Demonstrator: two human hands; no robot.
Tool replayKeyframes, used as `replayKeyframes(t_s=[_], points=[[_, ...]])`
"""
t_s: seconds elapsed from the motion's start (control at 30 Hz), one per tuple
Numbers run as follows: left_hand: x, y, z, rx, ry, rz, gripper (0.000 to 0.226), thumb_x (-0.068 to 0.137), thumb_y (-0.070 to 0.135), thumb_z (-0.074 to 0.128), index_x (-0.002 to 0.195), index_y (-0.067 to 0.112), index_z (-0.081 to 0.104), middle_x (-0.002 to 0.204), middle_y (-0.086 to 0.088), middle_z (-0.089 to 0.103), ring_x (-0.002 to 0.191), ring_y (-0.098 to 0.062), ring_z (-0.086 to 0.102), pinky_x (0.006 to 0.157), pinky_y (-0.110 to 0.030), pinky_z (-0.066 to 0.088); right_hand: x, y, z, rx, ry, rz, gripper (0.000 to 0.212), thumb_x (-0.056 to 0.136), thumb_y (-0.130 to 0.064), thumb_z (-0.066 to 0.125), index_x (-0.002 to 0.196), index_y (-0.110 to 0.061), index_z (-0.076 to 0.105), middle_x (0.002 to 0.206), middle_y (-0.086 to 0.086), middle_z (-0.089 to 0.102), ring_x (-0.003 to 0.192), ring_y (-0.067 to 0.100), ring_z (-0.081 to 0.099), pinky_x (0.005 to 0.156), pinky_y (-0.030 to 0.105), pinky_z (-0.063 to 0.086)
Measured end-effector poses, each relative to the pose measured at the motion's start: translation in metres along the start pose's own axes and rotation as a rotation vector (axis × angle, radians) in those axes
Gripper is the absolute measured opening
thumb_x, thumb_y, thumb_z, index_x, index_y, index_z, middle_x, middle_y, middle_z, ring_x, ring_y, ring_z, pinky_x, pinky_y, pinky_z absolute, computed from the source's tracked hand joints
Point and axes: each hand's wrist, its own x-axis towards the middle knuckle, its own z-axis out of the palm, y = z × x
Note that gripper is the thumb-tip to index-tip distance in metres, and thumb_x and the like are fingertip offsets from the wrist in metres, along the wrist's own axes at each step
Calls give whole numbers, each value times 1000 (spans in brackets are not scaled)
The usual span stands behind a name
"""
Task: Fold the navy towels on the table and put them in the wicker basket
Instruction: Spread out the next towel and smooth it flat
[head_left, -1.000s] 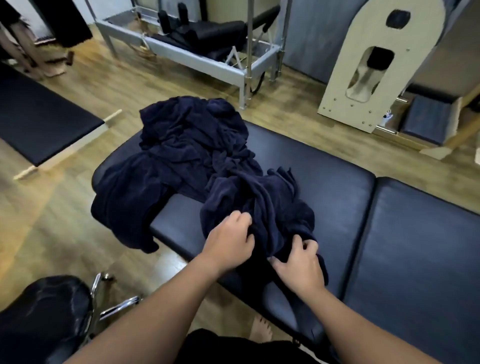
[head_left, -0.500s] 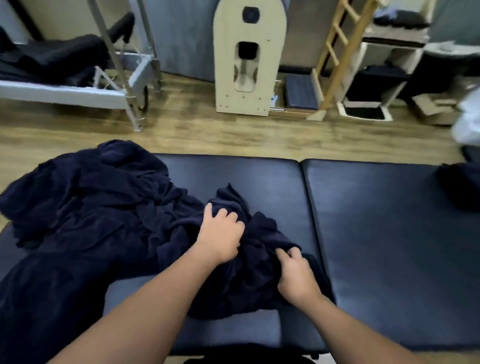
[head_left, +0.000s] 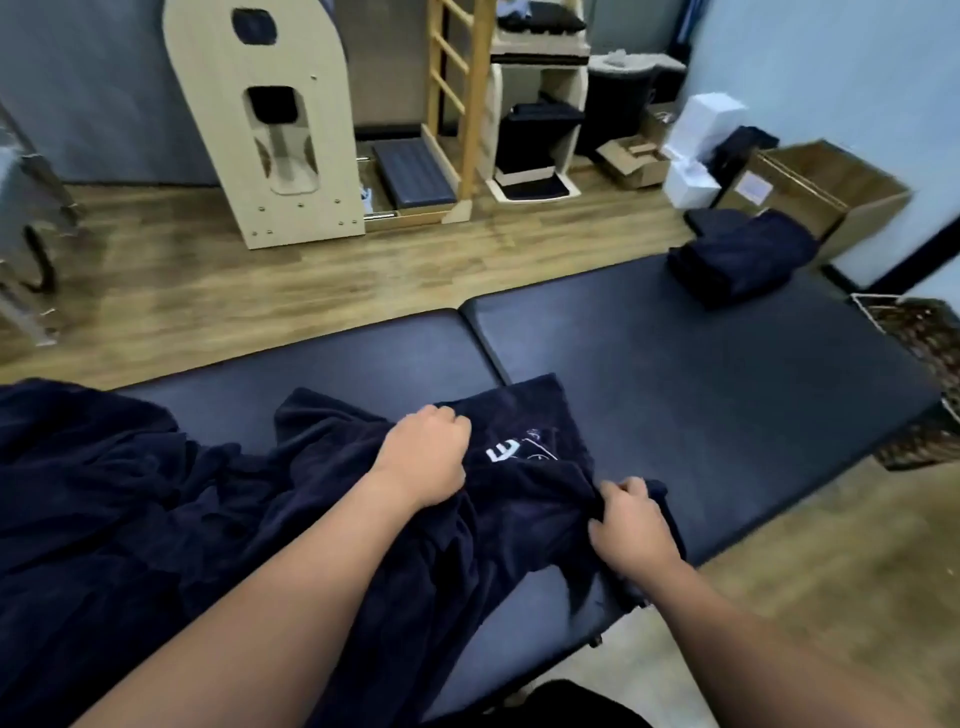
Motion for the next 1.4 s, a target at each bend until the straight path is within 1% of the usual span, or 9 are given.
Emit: replayKeyframes(t_s=[0.13,0.37,0.53,0.7,0.9,1.07,1.17,1.27,1.4], points=[[25,19,15,-360,-287,-130,38,100,39,42,130,17,49,127,-14,61,116,-38,58,92,-41,48,-6,4,1,11,-50,41,28,87,-35,60,107,-17,51,123,12,46,106,43,59,91,44,50],[58,26,46,-155,-426,-280,86,96,52,55,159,40,-4,142,-7,54,123,-30,57,92,-41,49,14,25,-3,40,-102,45,33,88,-36,62,116,-20,55,118,10,51,108,38,60,90,40,50],[94,33,48,-117,-453,-257,29,94,31,63,118,20,50,107,-5,66,92,-28,65,71,-38,53,48,40,-10,82,-192,-77,35,76,-16,55,108,-24,67,108,7,67,106,32,63,83,34,51],[143,50,34,-211,-600,-342,4,94,15,55,90,14,55,67,-12,70,44,-25,59,43,-26,49,92,70,-23,155,-184,-83,40,72,-19,51,108,-28,66,104,3,59,103,32,62,83,34,53],[209,105,35,-255,-291,-360,18,97,19,49,80,20,42,92,-5,61,83,-30,58,69,-35,46,156,131,-69,174,10,-43,36,76,-14,58,111,-22,65,103,4,50,101,34,60,88,38,48],[264,175,15,-535,229,-447,16,105,22,43,92,17,35,79,-8,56,77,-38,52,69,-46,45,210,198,-131,380,433,159,38,77,-5,61,114,-16,64,110,9,44,97,40,56,88,43,48],[289,202,9,-400,51,-435,10,103,24,45,99,16,41,88,-9,56,89,-41,59,73,-44,46,219,216,-153,403,573,193,44,75,3,57,115,-14,63,116,12,43,103,40,47,87,45,47],[306,207,10,-225,-271,-354,8,94,23,52,98,15,51,108,-11,62,96,-35,59,77,-39,47,216,233,-134,229,409,201,36,70,-1,57,103,-14,64,115,13,48,102,42,46,90,44,44],[312,207,16,-93,-311,-146,11,94,27,51,92,17,51,108,-8,64,92,-32,60,79,-39,48,202,244,-106,48,-93,301,35,81,-20,52,115,-20,59,139,9,42,118,42,44,100,45,44]])
